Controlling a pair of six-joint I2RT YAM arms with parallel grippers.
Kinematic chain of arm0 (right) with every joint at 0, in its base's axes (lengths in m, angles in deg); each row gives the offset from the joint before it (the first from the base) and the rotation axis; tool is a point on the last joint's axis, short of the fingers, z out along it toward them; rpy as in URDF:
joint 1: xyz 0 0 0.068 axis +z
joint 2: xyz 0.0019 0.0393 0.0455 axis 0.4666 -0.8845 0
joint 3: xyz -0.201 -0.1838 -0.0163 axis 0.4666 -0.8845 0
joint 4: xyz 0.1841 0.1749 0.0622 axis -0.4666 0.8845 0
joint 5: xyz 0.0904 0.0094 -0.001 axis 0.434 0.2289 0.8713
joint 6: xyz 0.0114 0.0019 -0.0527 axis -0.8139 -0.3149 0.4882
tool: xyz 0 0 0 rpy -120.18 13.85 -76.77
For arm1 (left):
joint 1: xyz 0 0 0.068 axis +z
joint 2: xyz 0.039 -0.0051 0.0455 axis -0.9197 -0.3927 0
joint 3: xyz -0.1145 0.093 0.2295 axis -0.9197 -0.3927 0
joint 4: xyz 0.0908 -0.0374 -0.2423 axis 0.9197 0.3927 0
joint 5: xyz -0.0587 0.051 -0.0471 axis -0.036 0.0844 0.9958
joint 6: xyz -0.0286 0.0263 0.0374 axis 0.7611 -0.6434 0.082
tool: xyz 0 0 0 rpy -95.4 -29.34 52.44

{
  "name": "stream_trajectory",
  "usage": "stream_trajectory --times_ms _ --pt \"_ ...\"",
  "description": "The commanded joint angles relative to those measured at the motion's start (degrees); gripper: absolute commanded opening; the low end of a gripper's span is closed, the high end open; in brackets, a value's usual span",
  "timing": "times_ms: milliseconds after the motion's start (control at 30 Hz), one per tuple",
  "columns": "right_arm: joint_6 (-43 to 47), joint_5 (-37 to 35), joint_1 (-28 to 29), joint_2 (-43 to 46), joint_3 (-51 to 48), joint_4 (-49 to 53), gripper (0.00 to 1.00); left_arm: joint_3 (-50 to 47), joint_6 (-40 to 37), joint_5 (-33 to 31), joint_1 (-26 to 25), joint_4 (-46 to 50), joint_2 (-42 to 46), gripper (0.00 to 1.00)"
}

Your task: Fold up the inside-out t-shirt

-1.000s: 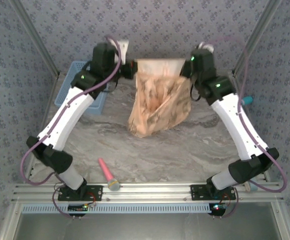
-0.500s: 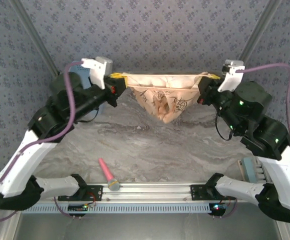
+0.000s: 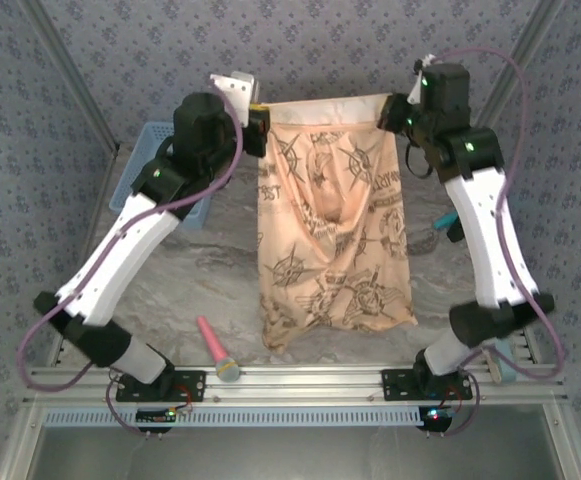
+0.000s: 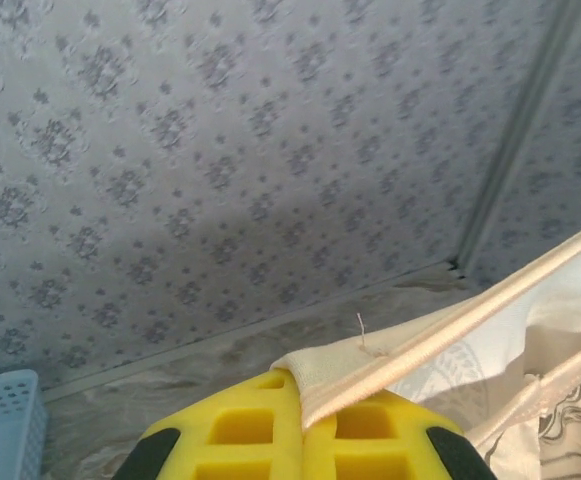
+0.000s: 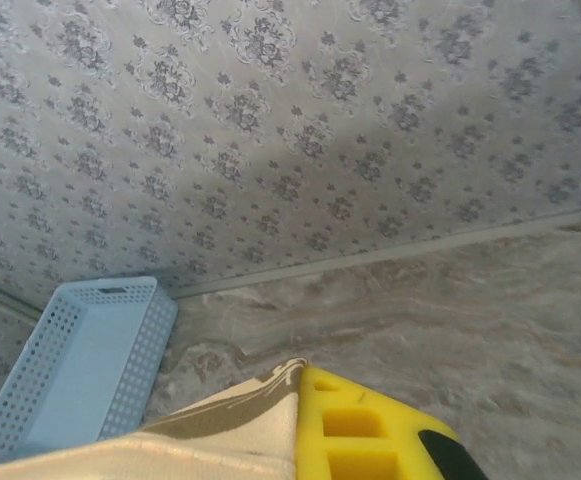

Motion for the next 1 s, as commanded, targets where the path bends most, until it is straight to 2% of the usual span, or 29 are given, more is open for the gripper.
stream_trajectory --times_ms 0,167,267,333,433,500,533,600,667,800,867,900,967 --pt "1.58 0.60 -3.94 -5.62 9.99 -1.88 0.00 8.57 -2.16 3.22 6.85 -4.25 -3.90 0.00" --pt "6.15 0.38 -4.86 -15.57 24.03 -6.55 0.00 30.57 -8.88 5.26 8.63 4.07 -18.04 0.00" --pt "7.15 -0.39 -5.04 -20.91 35.47 -3.79 0.00 39.90 -13.92 10.38 8.63 5.30 -22.26 0.00" --pt "7.33 -0.61 -5.04 -21.82 40.00 -2.61 0.00 44.96 -15.03 10.87 8.61 5.69 -23.75 0.00" --pt "7.41 0.11 -4.78 -18.15 36.82 -2.79 0.00 48.56 -16.05 11.80 8.67 8.31 -23.59 0.00" --pt "7.59 0.68 -4.11 -13.59 29.62 -3.15 0.00 47.58 -15.78 13.48 8.66 11.84 -21.98 0.00" --pt "8.04 0.49 -3.44 -10.16 22.82 -4.15 0.00 45.95 -15.34 14.41 8.61 14.17 -20.67 0.00" --pt "8.32 -1.82 -1.78 -2.36 6.68 -9.46 0.00 39.09 -14.19 15.51 8.62 17.84 -16.78 0.00" --pt "7.21 -4.00 -0.09 6.93 -12.75 -17.79 0.00 23.63 -12.08 16.29 8.50 16.44 -9.60 0.00" --pt "2.40 -5.22 3.18 20.42 -41.16 -24.25 0.00 -21.20 -7.24 17.68 7.05 -5.89 9.33 0.00" --pt "0.24 -7.09 7.40 26.28 -55.00 -25.95 0.00 -39.97 -3.68 14.97 4.80 -14.36 18.33 0.00" --pt "-1.71 -9.00 10.10 29.06 -61.55 -26.60 0.00 -47.56 -2.36 14.91 3.34 -15.92 21.73 0.03" --pt "-6.36 -11.16 14.82 34.43 -72.68 -26.79 0.01 -59.16 1.12 14.65 -0.47 -16.93 26.64 0.21"
